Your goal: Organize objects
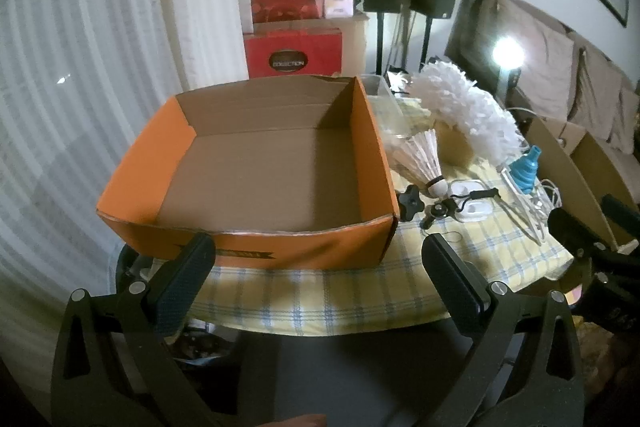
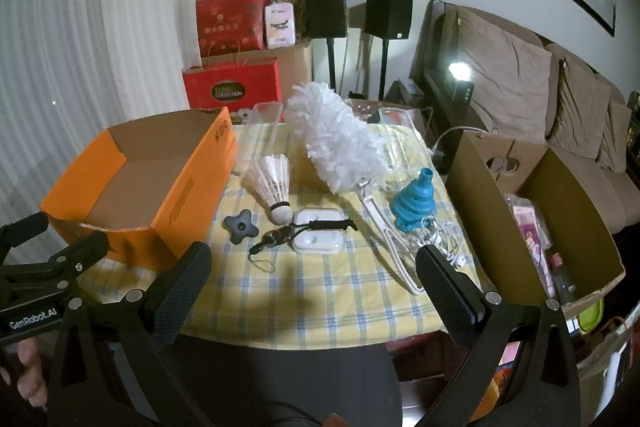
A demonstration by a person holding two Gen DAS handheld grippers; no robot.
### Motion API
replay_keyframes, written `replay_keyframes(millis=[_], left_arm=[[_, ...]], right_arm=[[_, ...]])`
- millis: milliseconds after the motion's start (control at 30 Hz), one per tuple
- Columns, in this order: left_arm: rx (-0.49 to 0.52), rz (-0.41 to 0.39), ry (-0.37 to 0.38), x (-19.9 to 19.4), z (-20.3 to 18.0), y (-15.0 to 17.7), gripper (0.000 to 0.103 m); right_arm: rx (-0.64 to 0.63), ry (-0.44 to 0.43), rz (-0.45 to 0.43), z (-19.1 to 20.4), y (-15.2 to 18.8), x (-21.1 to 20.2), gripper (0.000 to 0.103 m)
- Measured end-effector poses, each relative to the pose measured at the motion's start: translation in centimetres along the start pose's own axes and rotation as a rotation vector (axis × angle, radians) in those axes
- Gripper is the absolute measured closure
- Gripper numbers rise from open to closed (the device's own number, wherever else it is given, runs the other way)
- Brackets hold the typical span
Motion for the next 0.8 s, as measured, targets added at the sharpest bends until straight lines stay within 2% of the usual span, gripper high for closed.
replay_keyframes(millis=[800], left_arm=[[0.008, 0.003, 0.007, 0.12, -0.07, -0.19, 0.000]], right_arm=[[-0.006, -0.003, 0.000, -0.43, 0.05, 0.01, 0.000]])
Point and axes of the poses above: each gripper's, at about its wrist camera, not at the fingertips, and x roughly the way its jaws point, z to its left, y to its underside, the point moved 3 cm from there along x, roughly the way its jaws point, and after that the axes turned 2 degrees about x, right-handed, at the moved point
